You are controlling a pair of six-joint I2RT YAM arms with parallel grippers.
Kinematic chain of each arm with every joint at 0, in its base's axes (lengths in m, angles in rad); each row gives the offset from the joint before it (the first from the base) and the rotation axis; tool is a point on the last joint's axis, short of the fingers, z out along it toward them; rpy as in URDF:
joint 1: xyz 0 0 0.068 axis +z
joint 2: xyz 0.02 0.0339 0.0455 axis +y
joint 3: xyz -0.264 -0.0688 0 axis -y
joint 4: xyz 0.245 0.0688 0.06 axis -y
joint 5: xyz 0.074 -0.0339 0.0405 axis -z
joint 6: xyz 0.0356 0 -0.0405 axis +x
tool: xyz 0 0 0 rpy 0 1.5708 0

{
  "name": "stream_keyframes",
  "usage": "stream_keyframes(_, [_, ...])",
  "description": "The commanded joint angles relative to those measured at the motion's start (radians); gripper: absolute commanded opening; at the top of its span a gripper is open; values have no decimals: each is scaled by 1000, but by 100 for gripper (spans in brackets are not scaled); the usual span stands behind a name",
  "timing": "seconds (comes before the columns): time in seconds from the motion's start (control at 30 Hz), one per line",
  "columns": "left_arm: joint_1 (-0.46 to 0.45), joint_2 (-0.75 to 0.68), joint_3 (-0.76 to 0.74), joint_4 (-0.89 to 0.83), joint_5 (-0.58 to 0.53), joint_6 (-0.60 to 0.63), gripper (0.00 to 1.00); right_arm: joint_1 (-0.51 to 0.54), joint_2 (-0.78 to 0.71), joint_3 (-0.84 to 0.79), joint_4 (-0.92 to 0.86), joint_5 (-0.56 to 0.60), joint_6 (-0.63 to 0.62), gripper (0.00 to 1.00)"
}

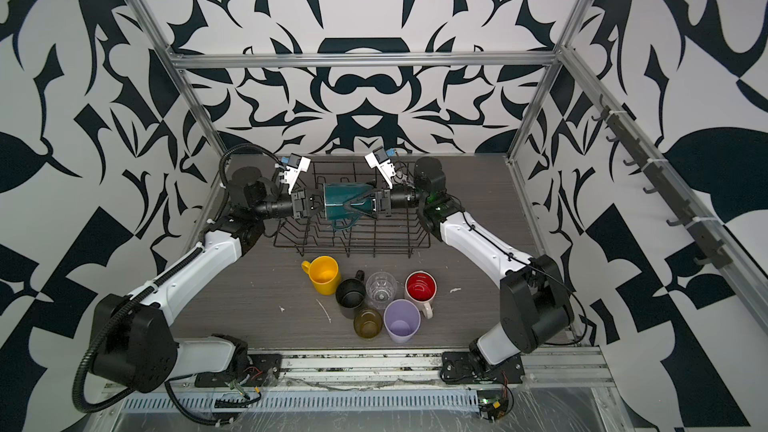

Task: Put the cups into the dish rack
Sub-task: 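Close the right gripper on the dark green mug's body beside the left gripper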

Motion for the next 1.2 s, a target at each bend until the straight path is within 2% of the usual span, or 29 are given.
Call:
stream_keyframes(0.0, [4,-9,26,92,43,-29,0,7,-3,30,46,-16,-22,93])
stream_keyframes(0.57, [3,-2,23,99,69,-57,0,41,3,57,9,1,-62,90])
stream_keyframes(0.77, [2,-2,21,98,72,-60,0,45,-1,62,7,21,-68,83])
stream_keyframes(1.03, [2,1,22,98,84,-64,0,45,-16,58,-14,64,-92,57])
stream_keyframes(1.17, [3,1,21,95,86,-64,0,44,-22,58,-26,78,-106,36])
